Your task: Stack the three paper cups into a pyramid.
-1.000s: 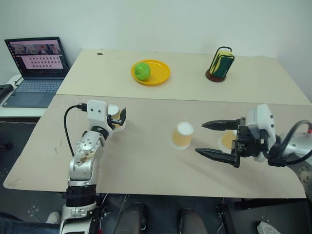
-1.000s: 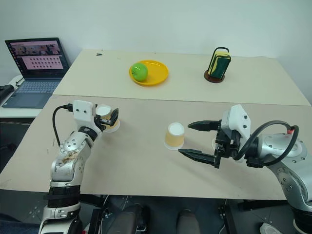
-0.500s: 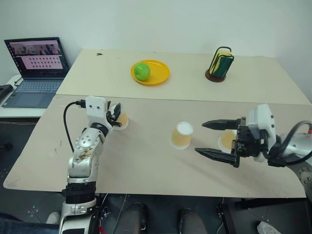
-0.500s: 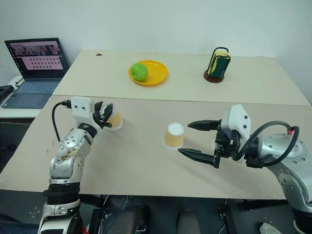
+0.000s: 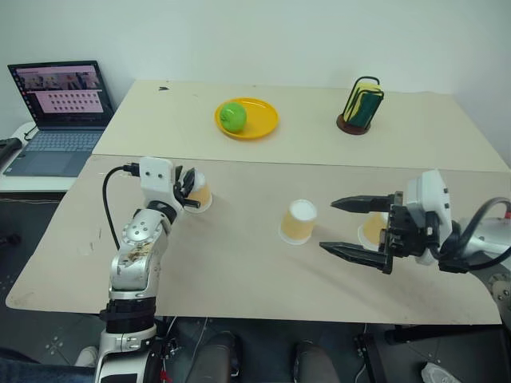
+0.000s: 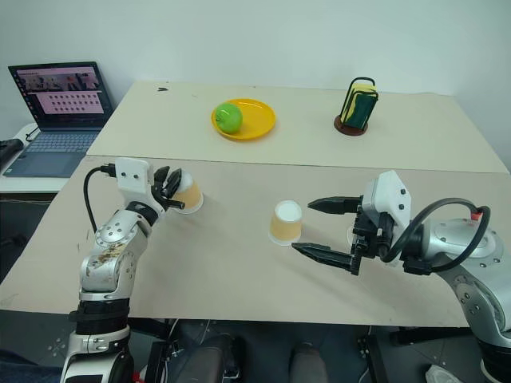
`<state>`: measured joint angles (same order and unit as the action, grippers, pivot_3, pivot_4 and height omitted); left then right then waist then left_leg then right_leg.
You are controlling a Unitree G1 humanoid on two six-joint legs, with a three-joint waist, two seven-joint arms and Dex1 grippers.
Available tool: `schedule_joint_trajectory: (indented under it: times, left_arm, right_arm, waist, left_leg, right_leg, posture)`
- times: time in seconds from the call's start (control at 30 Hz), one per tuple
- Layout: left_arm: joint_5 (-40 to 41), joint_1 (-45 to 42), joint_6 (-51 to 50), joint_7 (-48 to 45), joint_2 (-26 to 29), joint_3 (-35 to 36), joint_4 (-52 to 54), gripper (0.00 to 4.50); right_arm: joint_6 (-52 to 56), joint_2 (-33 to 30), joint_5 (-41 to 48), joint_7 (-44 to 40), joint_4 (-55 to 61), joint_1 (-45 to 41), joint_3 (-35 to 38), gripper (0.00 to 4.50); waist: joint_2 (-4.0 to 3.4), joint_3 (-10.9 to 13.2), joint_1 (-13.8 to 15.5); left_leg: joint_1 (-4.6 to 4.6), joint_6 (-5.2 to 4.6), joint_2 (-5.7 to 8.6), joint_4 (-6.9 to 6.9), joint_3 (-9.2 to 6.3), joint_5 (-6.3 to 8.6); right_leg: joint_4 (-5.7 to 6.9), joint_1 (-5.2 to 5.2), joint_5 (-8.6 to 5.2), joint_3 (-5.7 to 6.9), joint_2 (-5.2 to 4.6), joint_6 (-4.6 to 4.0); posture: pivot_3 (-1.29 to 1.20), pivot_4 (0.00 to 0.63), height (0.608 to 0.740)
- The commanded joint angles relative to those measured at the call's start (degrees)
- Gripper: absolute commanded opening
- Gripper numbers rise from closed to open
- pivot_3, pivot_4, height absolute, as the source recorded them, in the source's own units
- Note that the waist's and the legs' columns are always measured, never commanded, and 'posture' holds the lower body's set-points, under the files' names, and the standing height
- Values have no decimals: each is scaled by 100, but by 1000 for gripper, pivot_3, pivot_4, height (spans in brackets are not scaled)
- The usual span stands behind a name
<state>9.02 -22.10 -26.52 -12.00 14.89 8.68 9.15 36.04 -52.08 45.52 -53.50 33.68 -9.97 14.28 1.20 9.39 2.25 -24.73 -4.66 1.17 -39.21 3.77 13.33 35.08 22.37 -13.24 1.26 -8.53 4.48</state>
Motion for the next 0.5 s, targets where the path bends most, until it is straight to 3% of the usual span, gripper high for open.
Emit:
schedule_joint_trajectory:
  times: [0.03, 0.07, 0.17, 0.37, 0.43, 0.5]
  left_arm:
    - [-89, 71, 82, -8, 179, 35, 23, 1336]
    - [-67, 73, 85, -5, 192, 63, 15, 1336]
    - [-36, 69, 133, 7, 244, 145, 30, 1995]
    - [21, 86, 209, -32, 304, 216, 140, 4181]
    - [35, 105, 269, -52, 310, 219, 192, 4462]
    - [44, 114, 291, -51, 318, 221, 217, 4462]
  right_arm:
    - [-131, -42, -34, -2, 46, -19, 183, 4500]
    - [-134, -40, -47, -4, 40, -17, 180, 4500]
    - [-138, -34, -52, -18, 23, -12, 185, 4500]
    - [-145, -31, -98, -33, -39, -30, 140, 4500]
    - [-147, -20, -102, -33, -52, -37, 126, 4500]
    - [-148, -9, -138, -25, -76, -49, 101, 4500]
  waist:
    - [0, 0, -4]
    - [0, 0, -4]
    - [0, 0, -2]
    - [0, 0, -4]
    - [0, 0, -1]
    - [0, 0, -3]
  left_leg:
    - [0, 0, 0, 0, 0, 0]
    - [0, 0, 0, 0, 0, 0]
    - [0, 1, 0, 0, 0, 1]
    - [0, 28, 0, 0, 0, 15]
    - [0, 28, 0, 0, 0, 15]
    - [0, 28, 1, 0, 0, 15]
  right_leg:
    - [0, 0, 0, 0, 0, 0]
    - [1, 1, 0, 0, 0, 0]
    - [0, 1, 0, 0, 0, 0]
    - [0, 1, 0, 0, 0, 0]
    - [0, 1, 0, 1, 0, 0]
    - [0, 1, 0, 1, 0, 0]
  posture:
    - [0, 150, 726]
    - [0, 150, 726]
    - [0, 150, 726]
    - [0, 150, 726]
    - [0, 150, 726]
    - [0, 150, 726]
